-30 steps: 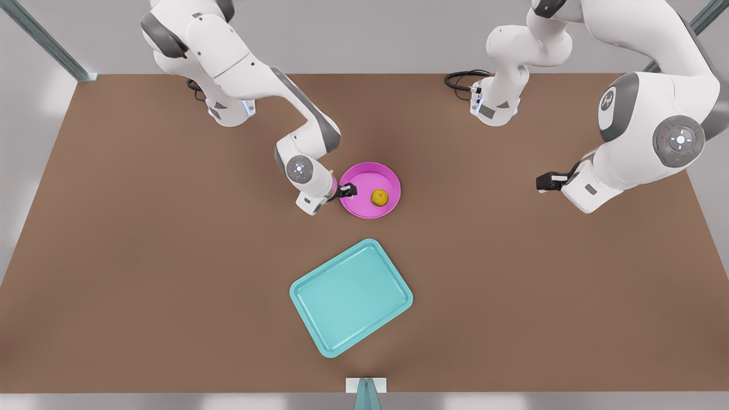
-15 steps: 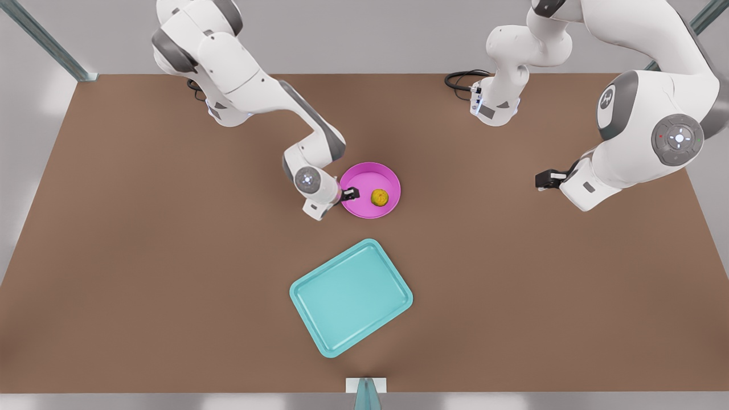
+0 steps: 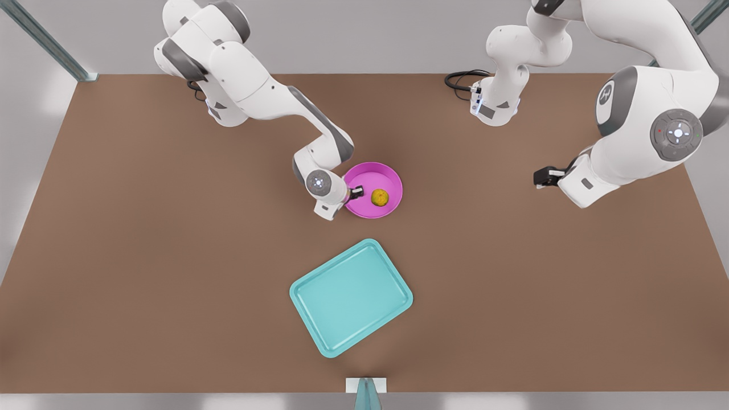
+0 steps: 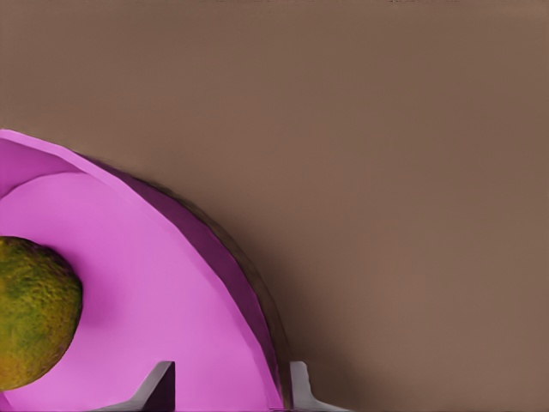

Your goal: Place the orange on the plate with the left arm and the plate on the tray with the right arm

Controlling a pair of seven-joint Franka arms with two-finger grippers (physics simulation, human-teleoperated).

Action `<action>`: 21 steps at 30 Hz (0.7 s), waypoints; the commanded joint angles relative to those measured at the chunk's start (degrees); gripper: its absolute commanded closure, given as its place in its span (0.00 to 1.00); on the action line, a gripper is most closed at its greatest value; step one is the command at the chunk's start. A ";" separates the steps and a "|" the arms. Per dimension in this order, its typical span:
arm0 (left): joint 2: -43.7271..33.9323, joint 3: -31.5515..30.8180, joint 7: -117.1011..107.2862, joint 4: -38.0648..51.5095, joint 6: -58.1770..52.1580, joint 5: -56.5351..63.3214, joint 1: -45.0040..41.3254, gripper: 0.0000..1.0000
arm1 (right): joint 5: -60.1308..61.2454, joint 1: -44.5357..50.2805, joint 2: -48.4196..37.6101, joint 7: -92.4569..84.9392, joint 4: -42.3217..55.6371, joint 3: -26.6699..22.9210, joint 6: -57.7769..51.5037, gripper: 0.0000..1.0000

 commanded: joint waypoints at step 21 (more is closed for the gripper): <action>-0.06 -0.02 -0.07 0.08 -0.09 0.17 0.01 0.00 | 5.21 -1.48 -3.00 -1.00 11.71 0.17 -10.70 0.79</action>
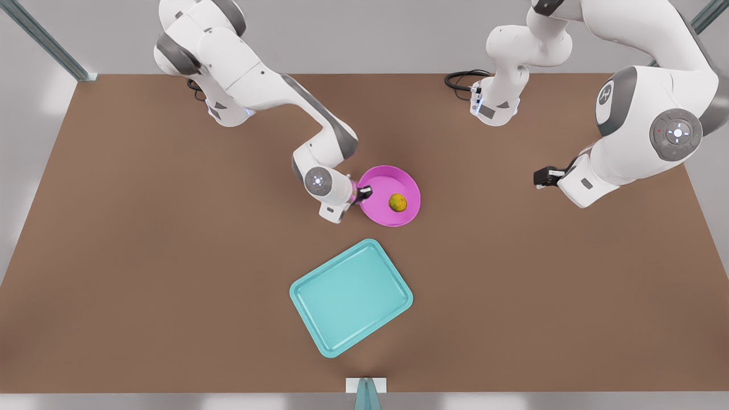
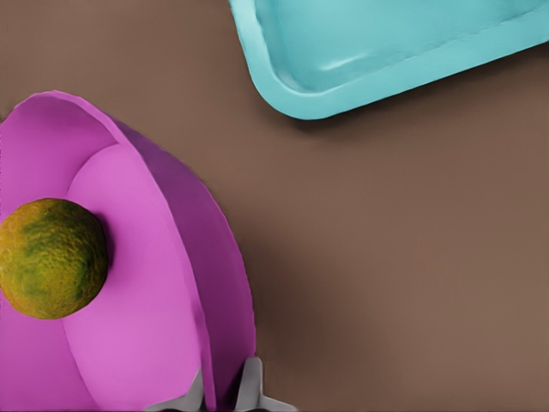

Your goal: Place the orange on the plate with the left arm and the plate on the tray with the right arm

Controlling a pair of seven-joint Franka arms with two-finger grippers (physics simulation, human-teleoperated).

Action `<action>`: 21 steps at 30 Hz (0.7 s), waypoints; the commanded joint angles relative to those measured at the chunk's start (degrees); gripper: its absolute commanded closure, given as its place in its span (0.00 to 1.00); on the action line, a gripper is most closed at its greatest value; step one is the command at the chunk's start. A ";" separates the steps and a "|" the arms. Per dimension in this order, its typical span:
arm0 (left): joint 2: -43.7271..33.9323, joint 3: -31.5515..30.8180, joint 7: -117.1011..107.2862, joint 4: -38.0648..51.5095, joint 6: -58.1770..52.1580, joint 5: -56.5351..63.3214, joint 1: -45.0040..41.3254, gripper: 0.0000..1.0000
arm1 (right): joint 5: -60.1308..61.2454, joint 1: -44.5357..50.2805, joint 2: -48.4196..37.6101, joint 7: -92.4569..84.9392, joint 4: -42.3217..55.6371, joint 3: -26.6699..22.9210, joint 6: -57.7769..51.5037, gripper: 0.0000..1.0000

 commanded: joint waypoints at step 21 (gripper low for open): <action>0.78 0.79 0.23 5.39 -0.48 -0.20 -0.26 0.00 | 17.63 -10.82 16.44 -2.91 20.50 -8.37 13.45 0.79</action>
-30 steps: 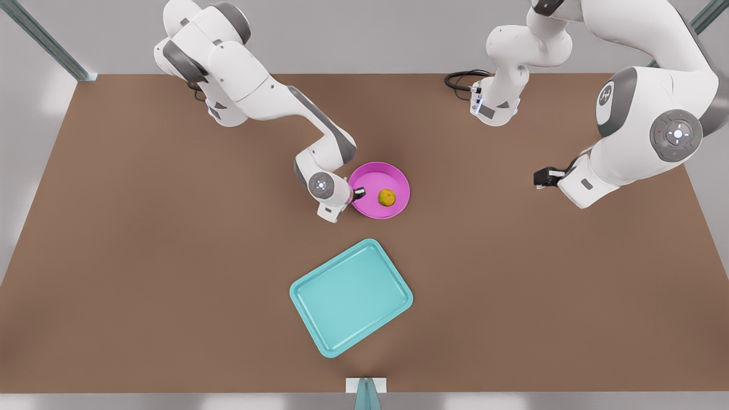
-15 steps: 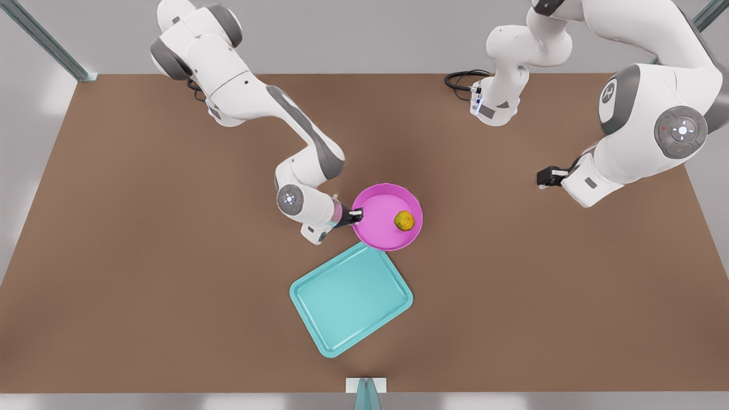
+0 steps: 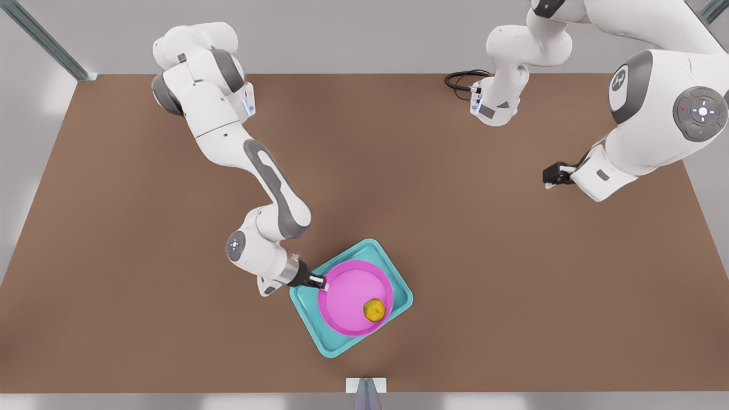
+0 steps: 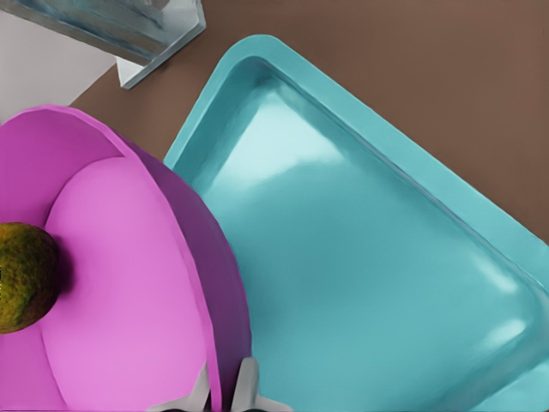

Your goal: Place the orange on the plate with the left arm and the plate on the tray with the right arm

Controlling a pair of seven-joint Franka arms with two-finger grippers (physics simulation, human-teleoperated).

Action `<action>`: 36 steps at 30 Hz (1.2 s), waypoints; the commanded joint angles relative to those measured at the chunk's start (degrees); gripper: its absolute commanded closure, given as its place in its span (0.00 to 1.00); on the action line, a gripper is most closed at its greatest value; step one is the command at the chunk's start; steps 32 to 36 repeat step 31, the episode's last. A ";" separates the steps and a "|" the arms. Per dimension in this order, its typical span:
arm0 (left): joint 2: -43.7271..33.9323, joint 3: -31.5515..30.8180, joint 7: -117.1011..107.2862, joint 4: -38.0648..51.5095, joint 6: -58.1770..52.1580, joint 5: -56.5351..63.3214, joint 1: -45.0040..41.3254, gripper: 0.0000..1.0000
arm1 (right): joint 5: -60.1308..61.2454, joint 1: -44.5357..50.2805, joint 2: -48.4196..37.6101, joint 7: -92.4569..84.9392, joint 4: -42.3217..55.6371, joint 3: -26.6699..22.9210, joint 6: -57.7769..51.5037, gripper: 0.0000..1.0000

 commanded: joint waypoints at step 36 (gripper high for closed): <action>0.23 -0.08 -0.47 0.02 -0.15 0.11 -0.27 0.00 | -45.02 -10.09 -40.12 -17.26 1.06 -7.67 -66.32 0.00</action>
